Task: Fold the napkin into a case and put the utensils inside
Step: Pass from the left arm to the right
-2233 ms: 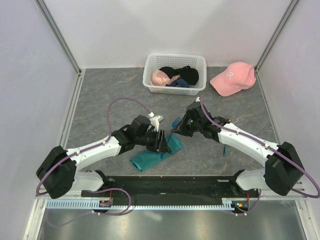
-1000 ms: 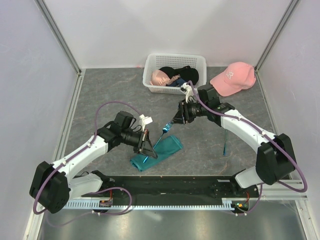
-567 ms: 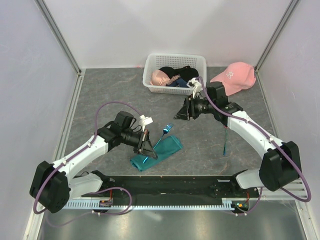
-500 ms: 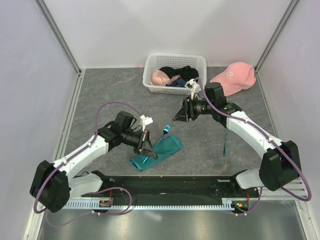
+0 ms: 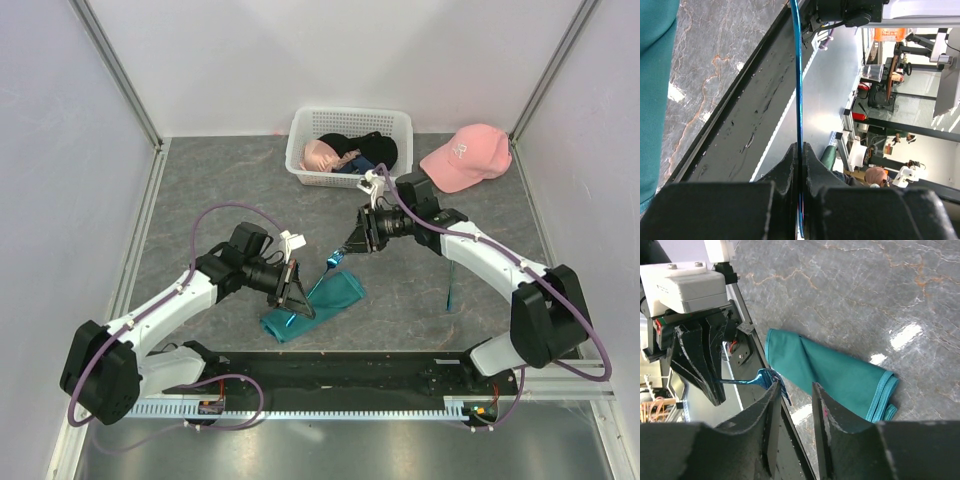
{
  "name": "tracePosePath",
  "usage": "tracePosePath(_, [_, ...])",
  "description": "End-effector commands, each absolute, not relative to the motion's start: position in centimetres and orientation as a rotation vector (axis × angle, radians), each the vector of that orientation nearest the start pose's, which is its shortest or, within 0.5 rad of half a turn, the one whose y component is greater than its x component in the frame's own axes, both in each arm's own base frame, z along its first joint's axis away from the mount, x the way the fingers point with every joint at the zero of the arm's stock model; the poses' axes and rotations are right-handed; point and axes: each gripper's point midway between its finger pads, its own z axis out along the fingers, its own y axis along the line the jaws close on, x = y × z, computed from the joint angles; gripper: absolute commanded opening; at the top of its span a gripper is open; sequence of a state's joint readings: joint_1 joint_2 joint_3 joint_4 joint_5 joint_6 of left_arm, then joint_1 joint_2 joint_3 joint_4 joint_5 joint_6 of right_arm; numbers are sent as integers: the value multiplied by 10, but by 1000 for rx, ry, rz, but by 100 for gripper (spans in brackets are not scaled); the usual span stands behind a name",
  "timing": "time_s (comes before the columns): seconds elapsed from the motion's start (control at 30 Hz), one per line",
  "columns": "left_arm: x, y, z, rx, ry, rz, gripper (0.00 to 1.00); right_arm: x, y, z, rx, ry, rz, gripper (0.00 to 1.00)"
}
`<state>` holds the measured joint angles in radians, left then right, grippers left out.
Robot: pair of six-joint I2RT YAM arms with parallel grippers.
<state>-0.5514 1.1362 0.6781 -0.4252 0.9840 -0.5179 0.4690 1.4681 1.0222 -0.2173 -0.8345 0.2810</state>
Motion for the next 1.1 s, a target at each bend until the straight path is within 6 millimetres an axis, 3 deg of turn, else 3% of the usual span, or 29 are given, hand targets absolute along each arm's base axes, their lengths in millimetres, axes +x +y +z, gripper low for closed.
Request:
tracePosePath(0.0, [110,-257,177,615,2456,-1712,2,256,296,187,-776,2108,1387,35])
tracePosePath(0.03, [110,-257,176,613,2461,-1714,2,255,297,187,-780,2103,1396,32])
tracePosePath(0.13, [111,-257,175,611,2460,-1705,2,252,302,190,-792,2084,1440,2])
tracePosePath(0.2, [116,-256,171,558,2491,-1658,9,256,304,188,-770,2081,1433,0])
tracePosePath(0.23, [127,-254,163,494,2517,-1567,26,262,302,187,-733,2090,1381,0])
tracePosePath(0.3, [140,-244,153,323,2580,-1431,38,269,293,178,-680,2136,1297,0])
tracePosePath(0.33, [157,-232,141,207,2600,-1260,42,282,282,175,-624,2150,1224,0])
tracePosePath(0.43, [182,-203,133,-85,2562,-1026,43,299,253,161,-508,2200,1108,0])
tracePosePath(0.5, [184,-192,126,-226,2549,-972,39,301,241,149,-471,2247,1054,0])
tracePosePath(0.63, [181,-187,100,-310,2630,-908,7,309,232,137,-468,2288,960,0])
tracePosePath(0.77, [172,-177,70,-370,2733,-808,2,319,226,131,-439,2316,890,0])
tracePosePath(1.07, [161,-158,48,-485,2772,-673,2,314,227,119,-459,2358,907,0])
